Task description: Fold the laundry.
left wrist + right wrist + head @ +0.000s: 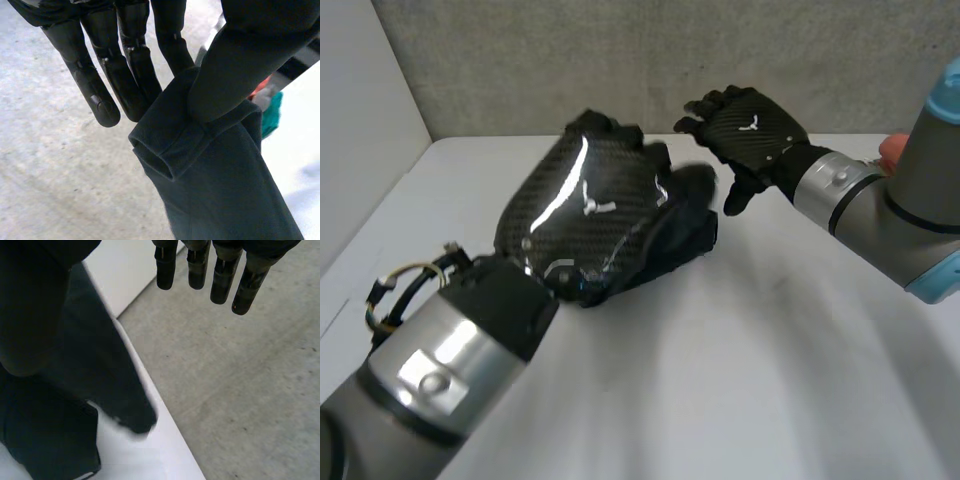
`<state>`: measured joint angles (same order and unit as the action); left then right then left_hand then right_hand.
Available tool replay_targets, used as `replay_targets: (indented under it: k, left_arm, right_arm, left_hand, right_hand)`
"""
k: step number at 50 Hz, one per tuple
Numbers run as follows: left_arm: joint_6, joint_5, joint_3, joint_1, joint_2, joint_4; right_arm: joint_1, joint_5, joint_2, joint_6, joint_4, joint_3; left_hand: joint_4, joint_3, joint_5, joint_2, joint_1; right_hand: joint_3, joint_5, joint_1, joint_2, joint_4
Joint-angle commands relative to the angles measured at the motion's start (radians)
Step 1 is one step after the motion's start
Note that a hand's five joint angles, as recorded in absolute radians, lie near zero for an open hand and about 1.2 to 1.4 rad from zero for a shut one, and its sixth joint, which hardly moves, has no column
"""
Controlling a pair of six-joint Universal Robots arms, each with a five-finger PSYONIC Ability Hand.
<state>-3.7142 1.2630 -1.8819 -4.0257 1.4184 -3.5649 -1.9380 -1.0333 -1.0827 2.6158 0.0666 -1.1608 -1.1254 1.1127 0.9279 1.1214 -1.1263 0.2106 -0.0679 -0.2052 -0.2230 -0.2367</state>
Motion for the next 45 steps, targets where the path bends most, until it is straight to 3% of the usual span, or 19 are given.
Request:
replay_targets:
  k: [1, 10, 16, 19, 29, 34, 45]
  left_arm:
    - [0.0, -0.013, -0.052, 0.019, -0.071, 0.035]
    - [0.005, -0.008, -0.051, 0.007, -0.087, 0.034]
    - [0.004, -0.008, -0.042, -0.013, -0.072, 0.031]
    - [0.002, -0.007, -0.037, -0.022, -0.068, 0.029]
    - [0.002, -0.005, -0.005, -0.041, -0.053, 0.034]
    - [0.002, -0.005, -0.003, -0.042, -0.052, 0.034]
    - [0.002, -0.005, -0.002, -0.041, -0.056, 0.035]
  right_arm:
    - [-0.009, 0.07, 0.046, -0.019, 0.006, -0.002]
    - [-0.013, 0.055, 0.069, -0.013, -0.025, -0.04]
    - [0.014, -0.045, 0.018, 0.064, -0.083, -0.045]
    - [0.089, -0.062, -0.009, 0.125, -0.135, -0.048]
    - [0.226, 0.01, -0.033, 0.142, -0.337, -0.108]
    - [0.226, 0.085, 0.021, 0.168, -0.226, -0.168]
    - [0.149, 0.068, 0.118, 0.407, 0.062, -0.165]
  left_hand:
    - [-0.171, 0.184, 0.194, 0.175, -0.171]
    - [-0.169, 0.181, 0.191, 0.173, -0.168]
    - [-0.166, 0.178, 0.189, 0.17, -0.165]
    - [-0.163, 0.175, 0.186, 0.167, -0.162]
    - [-0.166, 0.178, 0.189, 0.17, -0.165]
    - [-0.166, 0.178, 0.189, 0.17, -0.165]
    - [-0.166, 0.178, 0.189, 0.17, -0.165]
  right_hand:
    - [-0.036, 0.068, 0.031, 0.048, 0.062]
    - [-0.036, 0.068, 0.031, 0.048, 0.062]
    - [-0.036, 0.068, 0.031, 0.048, 0.062]
    - [-0.036, 0.068, 0.031, 0.048, 0.062]
    - [-0.036, 0.068, 0.031, 0.048, 0.062]
    - [-0.036, 0.068, 0.031, 0.048, 0.062]
    - [-0.036, 0.068, 0.031, 0.048, 0.062]
